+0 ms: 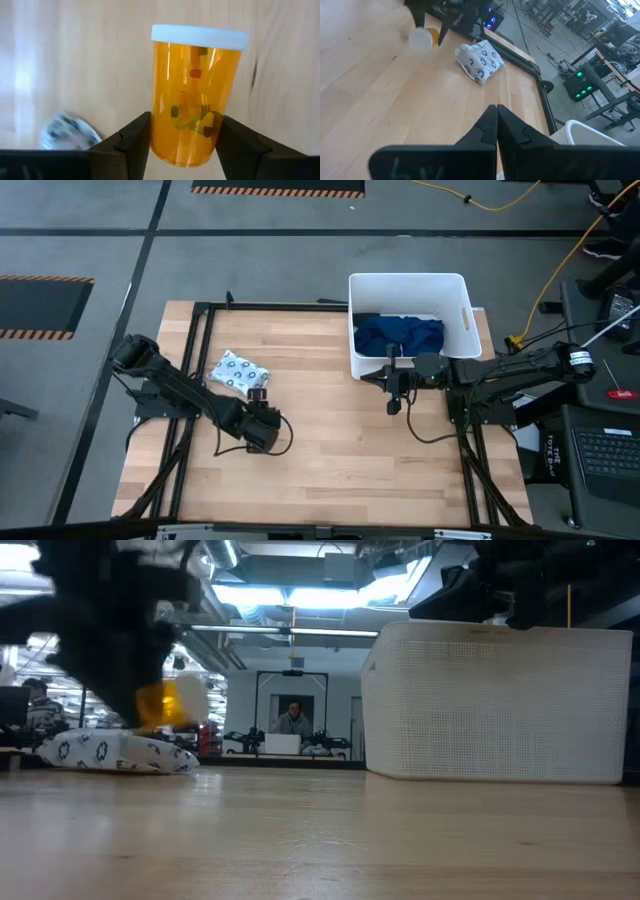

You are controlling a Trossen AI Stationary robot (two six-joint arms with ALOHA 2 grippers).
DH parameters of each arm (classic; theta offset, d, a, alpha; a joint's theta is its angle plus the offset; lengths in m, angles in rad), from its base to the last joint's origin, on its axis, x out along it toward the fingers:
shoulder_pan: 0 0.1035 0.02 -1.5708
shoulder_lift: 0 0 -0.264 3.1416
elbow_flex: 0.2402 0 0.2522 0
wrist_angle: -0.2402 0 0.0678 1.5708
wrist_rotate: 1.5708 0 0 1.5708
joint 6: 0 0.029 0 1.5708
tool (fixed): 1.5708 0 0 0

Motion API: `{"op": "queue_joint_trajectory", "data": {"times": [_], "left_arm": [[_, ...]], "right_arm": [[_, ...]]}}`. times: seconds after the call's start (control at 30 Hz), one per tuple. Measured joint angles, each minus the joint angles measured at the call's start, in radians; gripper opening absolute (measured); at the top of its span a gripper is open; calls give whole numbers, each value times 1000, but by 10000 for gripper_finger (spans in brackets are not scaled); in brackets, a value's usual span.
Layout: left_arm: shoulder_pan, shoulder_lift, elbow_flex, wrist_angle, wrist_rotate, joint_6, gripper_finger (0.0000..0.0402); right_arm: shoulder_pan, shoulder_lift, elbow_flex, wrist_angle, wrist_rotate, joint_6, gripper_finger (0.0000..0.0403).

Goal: Pick & place medical supplies in basket/bin
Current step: Put the orange pill bottle into the white container

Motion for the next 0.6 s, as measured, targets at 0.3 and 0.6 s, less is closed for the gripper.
{"op": "queue_joint_trajectory", "data": {"times": [0.3,0.6], "left_arm": [[61,-219,1,90,-123,240,187],[210,-389,1,293,-41,576,187]], "right_arm": [[0,0,0,0,0,-4,3],[0,0,0,0,0,6,3]]}}
